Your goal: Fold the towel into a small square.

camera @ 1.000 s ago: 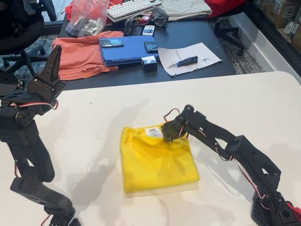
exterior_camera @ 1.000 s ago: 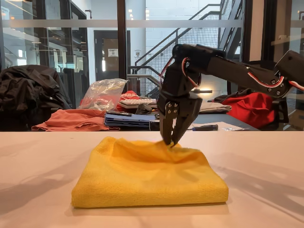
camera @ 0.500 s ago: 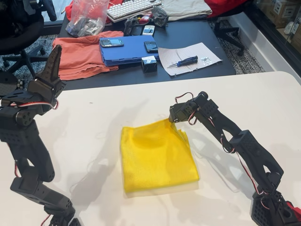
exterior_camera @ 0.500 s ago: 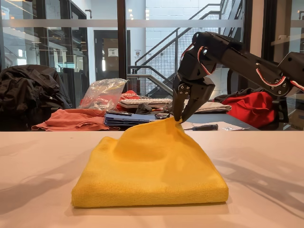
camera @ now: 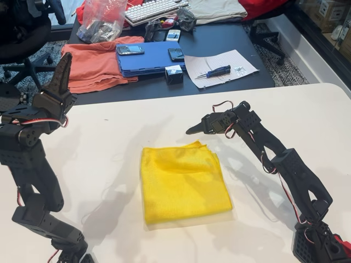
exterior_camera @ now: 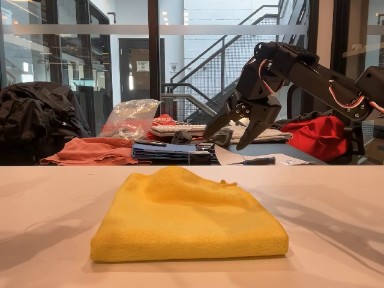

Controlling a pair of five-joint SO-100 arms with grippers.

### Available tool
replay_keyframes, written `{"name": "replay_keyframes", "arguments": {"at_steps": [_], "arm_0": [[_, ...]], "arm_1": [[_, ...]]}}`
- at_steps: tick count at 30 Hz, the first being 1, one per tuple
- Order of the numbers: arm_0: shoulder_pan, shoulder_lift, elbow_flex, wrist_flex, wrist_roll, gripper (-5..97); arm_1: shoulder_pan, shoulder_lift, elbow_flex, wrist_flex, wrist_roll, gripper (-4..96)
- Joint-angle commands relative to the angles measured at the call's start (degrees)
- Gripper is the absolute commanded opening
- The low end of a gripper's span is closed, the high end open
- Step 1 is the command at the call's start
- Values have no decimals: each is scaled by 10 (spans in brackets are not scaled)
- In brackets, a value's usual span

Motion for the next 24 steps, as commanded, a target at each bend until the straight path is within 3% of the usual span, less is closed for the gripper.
{"name": "replay_keyframes", "arguments": {"at_steps": [1,5,12,16,18,24], "arm_0": [[23,16,-15,-1,3,372],[44,17,-10,26,18,372],[53,101,-54,164,233,373],[59,175,-92,167,330,373],[59,205,-105,170,352,373],[58,258,-84,183,358,373]], "arm_1": [[1,7,-7,-2,-1,865],[1,2,-1,-2,-1,865],[14,-40,29,-3,-2,865],[59,-38,28,-42,-2,865],[82,-38,29,-77,-2,865],[105,-38,31,-95,-2,865]]}}
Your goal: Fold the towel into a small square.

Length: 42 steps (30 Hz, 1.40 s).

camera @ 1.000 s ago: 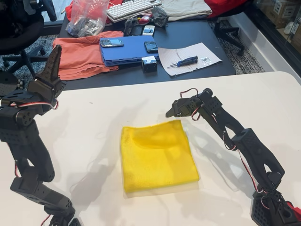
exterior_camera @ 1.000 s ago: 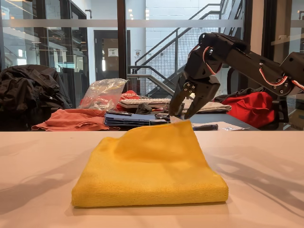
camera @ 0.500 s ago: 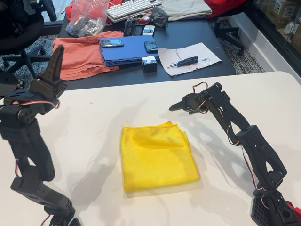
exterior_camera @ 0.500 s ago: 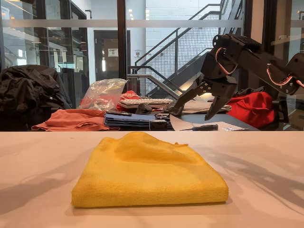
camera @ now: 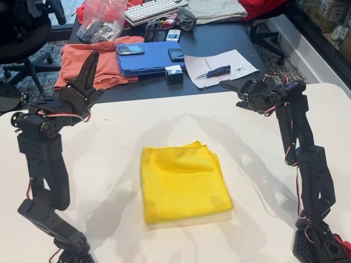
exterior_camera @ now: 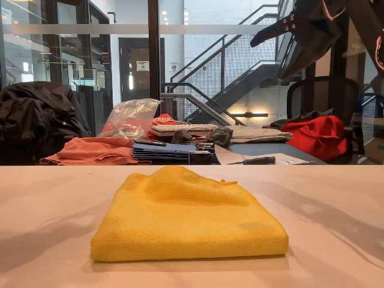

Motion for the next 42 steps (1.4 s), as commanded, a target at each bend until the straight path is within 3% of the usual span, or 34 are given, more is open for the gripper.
{"name": "replay_keyframes", "arguments": {"at_steps": [1,8,18,21,25,31,42], "arm_0": [[3,34,-4,15,3,373],[9,98,5,15,-7,352],[8,120,-3,15,-25,50],[5,113,0,15,-22,-9],[3,113,3,15,-20,3],[3,112,2,15,-20,15],[-9,113,-4,14,-18,15]], "arm_1": [[1,7,-7,4,-1,865],[11,40,-7,2,0,865],[56,44,4,9,7,865],[64,44,11,12,-14,865],[117,79,-11,-30,-64,865],[118,80,-34,-164,-65,865],[125,71,-33,-147,-69,865]]}}
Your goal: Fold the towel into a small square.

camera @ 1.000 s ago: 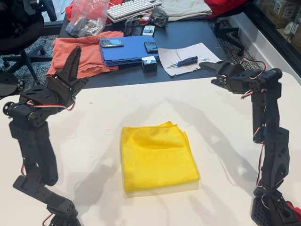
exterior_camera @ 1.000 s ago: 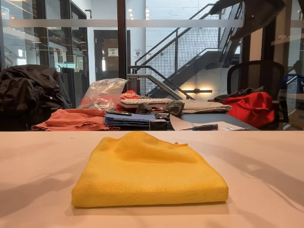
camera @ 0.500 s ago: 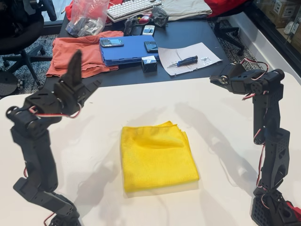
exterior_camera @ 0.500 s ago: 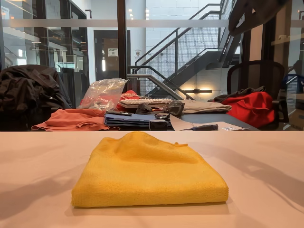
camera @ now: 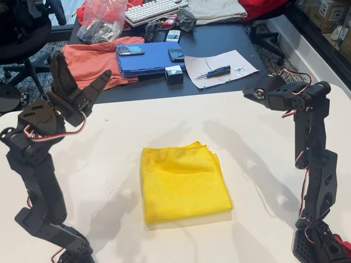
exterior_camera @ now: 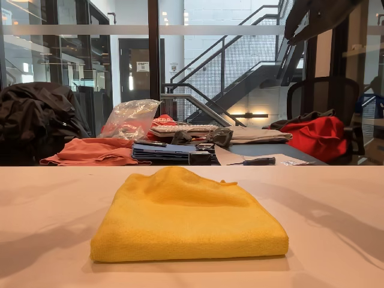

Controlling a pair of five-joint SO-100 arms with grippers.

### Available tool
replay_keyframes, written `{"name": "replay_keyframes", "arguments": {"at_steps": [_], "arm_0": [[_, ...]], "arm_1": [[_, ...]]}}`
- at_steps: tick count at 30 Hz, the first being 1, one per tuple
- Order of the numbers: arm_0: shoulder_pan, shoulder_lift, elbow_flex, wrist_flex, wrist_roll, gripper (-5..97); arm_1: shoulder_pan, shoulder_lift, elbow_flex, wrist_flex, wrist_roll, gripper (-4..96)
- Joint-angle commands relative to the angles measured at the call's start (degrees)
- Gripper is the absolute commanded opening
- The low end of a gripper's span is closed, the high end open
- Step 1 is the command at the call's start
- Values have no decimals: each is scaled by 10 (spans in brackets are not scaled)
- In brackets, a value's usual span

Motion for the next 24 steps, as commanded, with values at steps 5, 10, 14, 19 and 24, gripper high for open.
{"name": "replay_keyframes", "arguments": {"at_steps": [5,10,14,19,24], "arm_0": [[-69,15,-8,14,-1,15],[-68,8,-8,14,-5,15],[-42,7,-1,14,-5,15],[-34,6,-6,14,-5,15],[-34,6,-7,14,-5,15]], "arm_1": [[-2,4,-4,18,4,865],[-3,4,-4,25,4,865],[-4,4,-4,25,4,865],[-4,4,-5,25,5,865],[-4,4,-5,25,5,865]]}}
